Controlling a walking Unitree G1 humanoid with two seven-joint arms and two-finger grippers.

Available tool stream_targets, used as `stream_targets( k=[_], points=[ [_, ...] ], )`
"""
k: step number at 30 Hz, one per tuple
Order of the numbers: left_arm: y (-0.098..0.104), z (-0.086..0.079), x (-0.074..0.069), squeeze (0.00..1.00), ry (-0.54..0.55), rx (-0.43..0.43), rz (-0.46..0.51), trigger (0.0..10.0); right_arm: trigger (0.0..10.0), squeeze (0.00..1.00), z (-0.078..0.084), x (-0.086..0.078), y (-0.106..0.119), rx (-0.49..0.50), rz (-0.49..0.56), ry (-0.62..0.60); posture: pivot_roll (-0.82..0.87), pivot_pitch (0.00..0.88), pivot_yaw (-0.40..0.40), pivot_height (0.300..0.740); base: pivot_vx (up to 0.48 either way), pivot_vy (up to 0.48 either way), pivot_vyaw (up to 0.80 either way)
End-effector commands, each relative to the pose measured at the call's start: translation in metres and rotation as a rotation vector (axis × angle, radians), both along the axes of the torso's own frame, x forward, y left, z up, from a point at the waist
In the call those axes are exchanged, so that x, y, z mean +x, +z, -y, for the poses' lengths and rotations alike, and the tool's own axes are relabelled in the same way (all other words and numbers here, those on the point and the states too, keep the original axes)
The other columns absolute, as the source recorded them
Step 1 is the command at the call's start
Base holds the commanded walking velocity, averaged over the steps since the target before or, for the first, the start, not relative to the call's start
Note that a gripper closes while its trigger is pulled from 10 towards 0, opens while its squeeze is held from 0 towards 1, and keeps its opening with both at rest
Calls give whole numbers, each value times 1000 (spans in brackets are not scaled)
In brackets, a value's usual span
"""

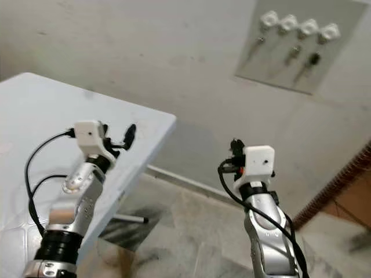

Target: Hang keys on a hook

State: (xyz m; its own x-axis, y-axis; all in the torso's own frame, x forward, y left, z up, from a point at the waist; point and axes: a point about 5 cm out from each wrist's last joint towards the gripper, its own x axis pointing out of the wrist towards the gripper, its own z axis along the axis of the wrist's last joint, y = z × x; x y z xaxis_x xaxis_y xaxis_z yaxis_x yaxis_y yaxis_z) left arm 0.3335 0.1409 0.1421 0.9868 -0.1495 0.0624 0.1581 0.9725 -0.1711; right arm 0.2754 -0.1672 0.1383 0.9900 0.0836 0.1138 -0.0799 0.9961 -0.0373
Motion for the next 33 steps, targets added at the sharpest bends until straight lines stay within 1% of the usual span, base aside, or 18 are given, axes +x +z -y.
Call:
stream_targets(
  k=[1,4,6,11,13,16,17,24,31,33],
  points=[
    [3,10,2,0,-25,4,7,10000,10000,0,3,1,6,-11,21,-10,94,0,-26,740,0,0,-781],
    [3,10,3,0,-28,6,9,10000,10000,0,3,1,7,-10,23,-12,93,0,-25,740,0,0,-781],
    [9,14,2,0,-44,33,67,10000,10000,0,3,1,7,-8,23,-14,92,1,-24,740,0,0,-781],
    [9,19,2,0,-61,2,47,10000,10000,0,2,0,7,5,27,-16,92,16,-24,740,0,0,-781],
    [8,24,0,0,-81,-5,46,10000,10000,0,2,-1,8,15,32,-23,91,29,-22,740,0,0,0],
    [8,25,-1,0,-91,4,47,10000,10000,0,3,0,8,24,29,-36,91,33,-21,740,0,0,0],
    [7,25,-1,0,-87,12,45,10000,10000,0,4,0,8,15,26,-43,90,37,-20,740,0,0,0],
    [7,21,2,0,-85,-4,22,10000,10000,0,6,-1,6,48,7,-73,94,49,-19,740,0,0,0],
    [11,22,2,0,-137,-13,31,10000,10000,0,4,0,9,67,17,-68,94,54,-15,740,0,0,0],
    [12,23,1,0,-148,-15,41,10000,10000,0,3,-1,9,87,18,-61,95,55,-14,740,323,0,0]
  ],
)
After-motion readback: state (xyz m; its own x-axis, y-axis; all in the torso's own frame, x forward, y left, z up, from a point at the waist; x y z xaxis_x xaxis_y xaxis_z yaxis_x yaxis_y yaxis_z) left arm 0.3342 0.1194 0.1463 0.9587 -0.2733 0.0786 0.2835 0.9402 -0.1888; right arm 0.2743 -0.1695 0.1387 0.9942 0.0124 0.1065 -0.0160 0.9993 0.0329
